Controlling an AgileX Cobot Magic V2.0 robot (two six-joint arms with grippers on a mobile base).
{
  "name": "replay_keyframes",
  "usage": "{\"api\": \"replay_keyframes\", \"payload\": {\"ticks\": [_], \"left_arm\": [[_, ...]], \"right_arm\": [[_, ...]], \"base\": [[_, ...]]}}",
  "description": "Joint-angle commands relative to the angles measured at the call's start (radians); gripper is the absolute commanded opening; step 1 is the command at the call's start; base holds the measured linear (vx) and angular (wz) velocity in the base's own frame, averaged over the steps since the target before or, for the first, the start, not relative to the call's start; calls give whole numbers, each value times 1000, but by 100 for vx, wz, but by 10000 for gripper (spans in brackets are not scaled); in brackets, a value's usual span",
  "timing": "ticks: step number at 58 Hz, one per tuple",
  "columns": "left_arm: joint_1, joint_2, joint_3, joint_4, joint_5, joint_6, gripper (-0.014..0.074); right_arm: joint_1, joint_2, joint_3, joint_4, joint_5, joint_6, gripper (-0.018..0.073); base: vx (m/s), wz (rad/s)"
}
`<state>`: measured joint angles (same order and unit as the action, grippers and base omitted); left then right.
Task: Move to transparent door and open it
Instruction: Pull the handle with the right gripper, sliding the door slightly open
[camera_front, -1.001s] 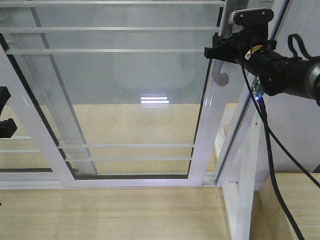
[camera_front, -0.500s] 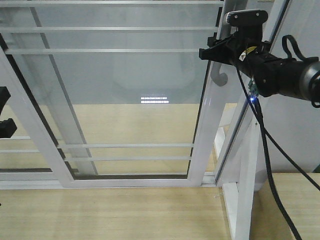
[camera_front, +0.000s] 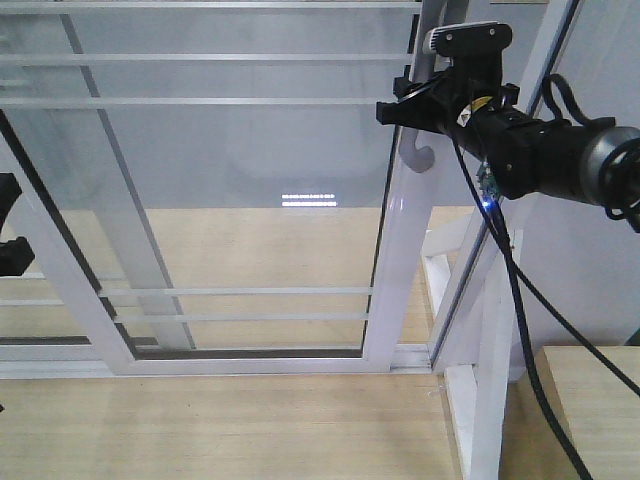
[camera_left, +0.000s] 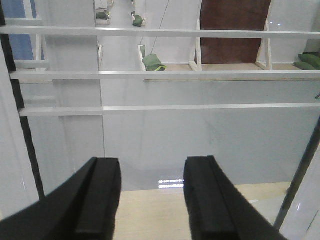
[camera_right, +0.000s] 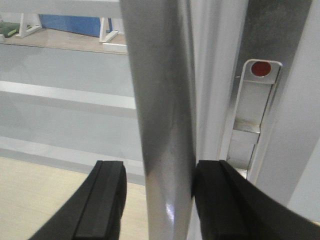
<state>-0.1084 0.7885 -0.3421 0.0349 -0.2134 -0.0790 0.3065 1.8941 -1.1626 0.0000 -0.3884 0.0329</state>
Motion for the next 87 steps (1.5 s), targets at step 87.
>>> {"api": "replay_keyframes", "payload": {"ticks": [87], "left_arm": [[-204,185,-208,86,-117,-10,433]], "right_arm": [[-76,-959,507,-9,440,-92,368]], "base": [[0,0]]}}
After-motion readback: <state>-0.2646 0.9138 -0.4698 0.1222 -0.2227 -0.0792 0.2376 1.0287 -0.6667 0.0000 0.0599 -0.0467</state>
